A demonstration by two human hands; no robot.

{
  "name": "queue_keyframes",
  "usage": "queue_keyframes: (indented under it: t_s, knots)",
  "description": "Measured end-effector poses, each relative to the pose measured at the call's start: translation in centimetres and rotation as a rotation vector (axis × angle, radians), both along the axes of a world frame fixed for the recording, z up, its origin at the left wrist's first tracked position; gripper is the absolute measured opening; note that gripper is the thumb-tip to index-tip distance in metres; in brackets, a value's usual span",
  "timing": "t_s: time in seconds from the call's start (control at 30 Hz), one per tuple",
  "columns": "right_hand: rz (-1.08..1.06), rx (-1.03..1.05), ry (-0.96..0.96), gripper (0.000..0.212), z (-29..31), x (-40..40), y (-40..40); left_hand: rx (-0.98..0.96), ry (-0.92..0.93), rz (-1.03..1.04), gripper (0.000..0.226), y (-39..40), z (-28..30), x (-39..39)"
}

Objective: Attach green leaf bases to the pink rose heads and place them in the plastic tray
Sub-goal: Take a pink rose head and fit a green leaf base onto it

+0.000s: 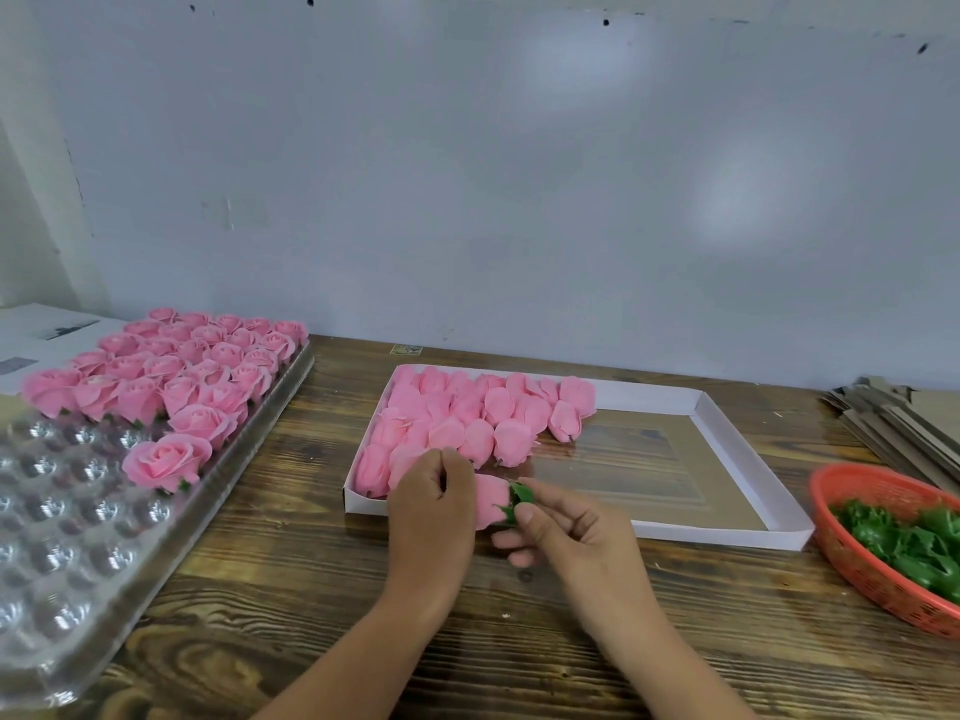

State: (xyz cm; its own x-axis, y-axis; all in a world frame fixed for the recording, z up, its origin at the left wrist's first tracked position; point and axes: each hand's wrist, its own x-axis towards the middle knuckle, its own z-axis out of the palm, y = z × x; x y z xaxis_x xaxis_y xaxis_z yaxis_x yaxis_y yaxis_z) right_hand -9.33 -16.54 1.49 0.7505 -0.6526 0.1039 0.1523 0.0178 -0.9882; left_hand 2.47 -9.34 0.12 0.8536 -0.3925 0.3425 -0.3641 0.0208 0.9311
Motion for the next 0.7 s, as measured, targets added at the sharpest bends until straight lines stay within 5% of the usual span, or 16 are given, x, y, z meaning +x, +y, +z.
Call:
queue_keyframes:
  t_s: [0.2, 0.7]
  knots:
    - [0.043, -0.004, 0.048, 0.042, -0.27, 0.21, 0.34, 0.036, -0.121, 0.012, 0.038, 0.23, 0.06, -0.17]
    - [0.051, -0.042, 0.050, 0.026, -0.41, -0.28, -0.37, 0.013, -0.161, -0.105, 0.036, 0.31, 0.15, -0.44]
